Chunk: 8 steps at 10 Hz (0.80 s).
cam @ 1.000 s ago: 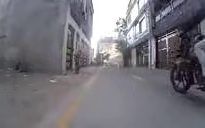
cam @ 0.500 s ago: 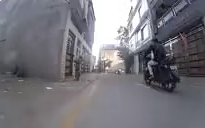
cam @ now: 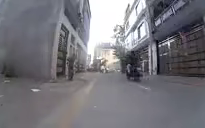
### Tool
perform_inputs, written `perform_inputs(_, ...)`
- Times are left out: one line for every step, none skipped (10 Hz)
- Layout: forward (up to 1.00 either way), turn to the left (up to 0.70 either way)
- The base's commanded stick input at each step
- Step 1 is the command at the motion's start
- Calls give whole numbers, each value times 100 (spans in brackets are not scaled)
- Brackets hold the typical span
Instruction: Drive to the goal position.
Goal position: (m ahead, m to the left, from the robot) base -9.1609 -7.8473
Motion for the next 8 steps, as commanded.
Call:
perform_inputs(0, -85)
perform_inputs(0, -85)
perform_inputs(0, -85)
perform_inputs(0, -85)
perform_inputs(0, -85)
perform_inputs(0, -85)
perform_inputs(0, -85)
perform_inputs(0, -85)
